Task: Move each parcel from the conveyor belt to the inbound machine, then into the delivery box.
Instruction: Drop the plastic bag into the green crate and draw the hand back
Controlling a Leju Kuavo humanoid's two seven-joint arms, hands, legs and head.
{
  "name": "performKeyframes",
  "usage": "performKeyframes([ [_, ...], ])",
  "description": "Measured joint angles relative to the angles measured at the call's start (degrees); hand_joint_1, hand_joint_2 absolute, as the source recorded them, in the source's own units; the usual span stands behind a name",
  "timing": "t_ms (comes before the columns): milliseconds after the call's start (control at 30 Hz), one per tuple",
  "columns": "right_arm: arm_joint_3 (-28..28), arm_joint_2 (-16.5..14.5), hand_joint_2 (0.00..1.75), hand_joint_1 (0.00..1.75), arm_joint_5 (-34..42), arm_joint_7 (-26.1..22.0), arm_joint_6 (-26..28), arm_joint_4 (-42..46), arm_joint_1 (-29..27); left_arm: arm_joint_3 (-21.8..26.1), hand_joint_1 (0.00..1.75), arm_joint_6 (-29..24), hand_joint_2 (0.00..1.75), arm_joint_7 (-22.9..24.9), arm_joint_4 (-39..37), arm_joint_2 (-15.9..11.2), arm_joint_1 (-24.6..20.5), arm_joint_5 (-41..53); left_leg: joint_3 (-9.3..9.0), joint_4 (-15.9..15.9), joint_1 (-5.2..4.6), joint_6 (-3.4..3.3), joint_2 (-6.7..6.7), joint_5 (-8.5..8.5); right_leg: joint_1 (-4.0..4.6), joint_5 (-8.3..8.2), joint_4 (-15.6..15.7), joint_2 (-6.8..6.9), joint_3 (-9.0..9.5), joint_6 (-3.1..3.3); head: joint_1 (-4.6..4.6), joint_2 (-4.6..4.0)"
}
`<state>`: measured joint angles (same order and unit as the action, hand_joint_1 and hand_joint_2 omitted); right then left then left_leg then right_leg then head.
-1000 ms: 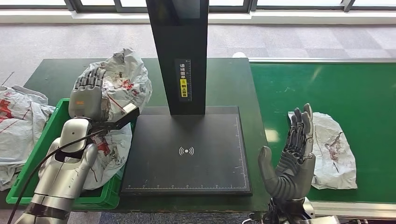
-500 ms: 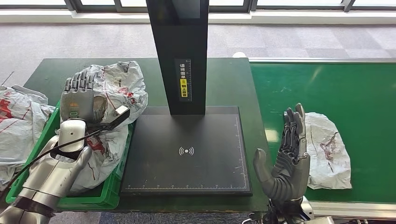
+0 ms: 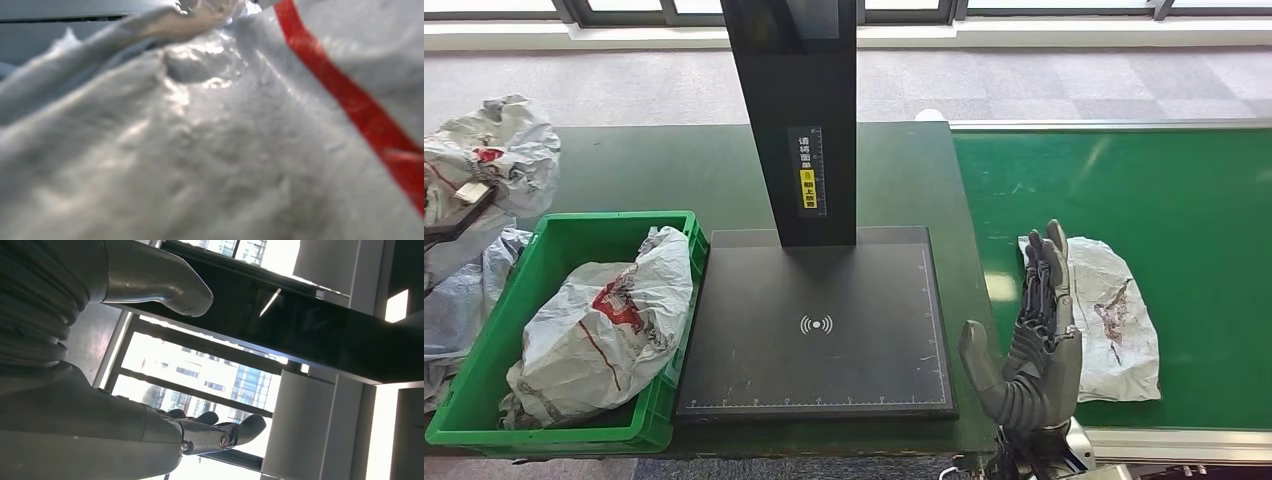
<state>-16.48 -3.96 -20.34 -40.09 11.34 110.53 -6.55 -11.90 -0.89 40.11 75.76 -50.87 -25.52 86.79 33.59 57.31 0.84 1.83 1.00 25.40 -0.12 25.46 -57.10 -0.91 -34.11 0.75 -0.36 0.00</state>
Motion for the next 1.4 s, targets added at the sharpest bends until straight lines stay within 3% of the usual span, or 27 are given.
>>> performKeyframes([
  [167,0.00,0.00,1.75,0.00,-0.54,0.00,0.41,0.01,-0.20,9.99,0.00,2.04,0.00,-0.03,7.75,-3.72,10.39,0.00,0.04,0.00,0.03,-0.01,-0.38,0.04,0.03,0.22,0.08,0.43,0.04,-0.04,0.01,0.00],
  [300,0.00,0.00,1.75,0.00,-0.39,0.00,1.71,0.02,-0.49,10.78,0.00,6.89,0.00,-0.08,12.45,-3.59,12.91,0.00,0.04,0.01,0.03,-0.04,-0.64,0.04,0.03,0.25,0.11,0.72,0.17,-0.09,0.01,0.00],
  [400,0.00,0.03,1.75,0.00,-0.10,-0.01,2.67,0.12,-0.92,8.84,0.00,8.79,0.00,-0.10,14.79,-2.65,12.84,0.00,-0.01,0.02,0.02,-0.05,-0.67,0.02,0.03,0.21,0.13,0.74,0.19,-0.11,0.01,0.00],
  [533,0.00,0.07,1.75,0.00,-0.28,-0.01,3.32,0.54,-1.48,1.83,0.00,9.41,0.00,-0.13,16.96,0.00,9.81,0.00,-0.04,0.06,0.00,-0.08,-0.82,-0.01,0.00,0.17,0.14,0.90,0.34,-0.14,0.01,0.00],
  [667,0.00,0.13,1.75,0.00,0.08,-0.02,4.53,0.68,-1.93,-6.87,0.00,4.78,0.00,-0.77,18.49,4.83,5.11,0.00,-0.05,0.10,-0.08,-0.11,-0.96,-0.04,-0.10,0.13,0.16,1.02,0.40,-0.17,0.02,0.00],
  [833,0.00,0.61,1.75,0.00,0.87,-0.02,5.58,0.70,-2.07,-16.66,0.00,2.58,0.00,-7.90,19.71,15.78,3.03,0.01,-0.09,0.10,-0.26,-0.20,-0.88,-0.01,-0.22,0.06,0.17,0.94,0.50,-0.38,0.02,0.00],
  [967,0.00,1.10,1.75,0.00,1.57,-0.01,5.52,0.70,-2.20,-17.12,0.00,6.15,0.00,-16.18,21.36,22.41,5.94,0.02,-0.13,0.10,-0.34,-0.32,-0.65,0.08,-0.30,0.03,0.18,0.73,0.48,-0.48,0.03,0.00],
  [1067,0.00,1.46,1.75,0.00,1.91,-0.01,5.45,0.70,-2.19,-15.39,0.00,8.05,0.00,-20.28,22.81,25.42,9.86,0.00,-0.11,0.10,-0.32,-0.37,-0.56,0.12,-0.33,0.06,0.18,0.66,0.40,-0.48,0.03,0.00],
  [1233,0.00,1.93,1.75,0.00,2.49,-0.01,5.29,0.70,-2.06,-12.45,0.00,11.21,0.00,-24.94,24.54,27.17,13.41,-0.40,-0.06,0.07,-0.29,-0.36,-0.63,0.12,-0.31,0.13,0.14,0.70,0.47,-0.48,0.03,0.00],
  [1333,0.00,2.25,1.75,0.00,3.30,-0.01,4.77,0.69,-1.63,-8.55,0.00,15.94,0.00,-33.10,27.54,24.71,18.15,-3.13,-0.03,0.03,-0.24,-0.26,-0.36,0.23,-0.28,0.21,0.10,0.49,0.49,-0.38,0.03,0.00],
  [1400,0.00,2.49,1.75,0.00,3.85,0.01,4.33,0.67,-1.36,-3.35,0.00,18.73,0.00,-37.67,31.11,22.29,23.09,-5.14,-0.16,0.00,-0.23,-0.20,-0.19,0.30,-0.27,0.27,0.07,0.33,0.50,-0.32,0.03,0.00],
])
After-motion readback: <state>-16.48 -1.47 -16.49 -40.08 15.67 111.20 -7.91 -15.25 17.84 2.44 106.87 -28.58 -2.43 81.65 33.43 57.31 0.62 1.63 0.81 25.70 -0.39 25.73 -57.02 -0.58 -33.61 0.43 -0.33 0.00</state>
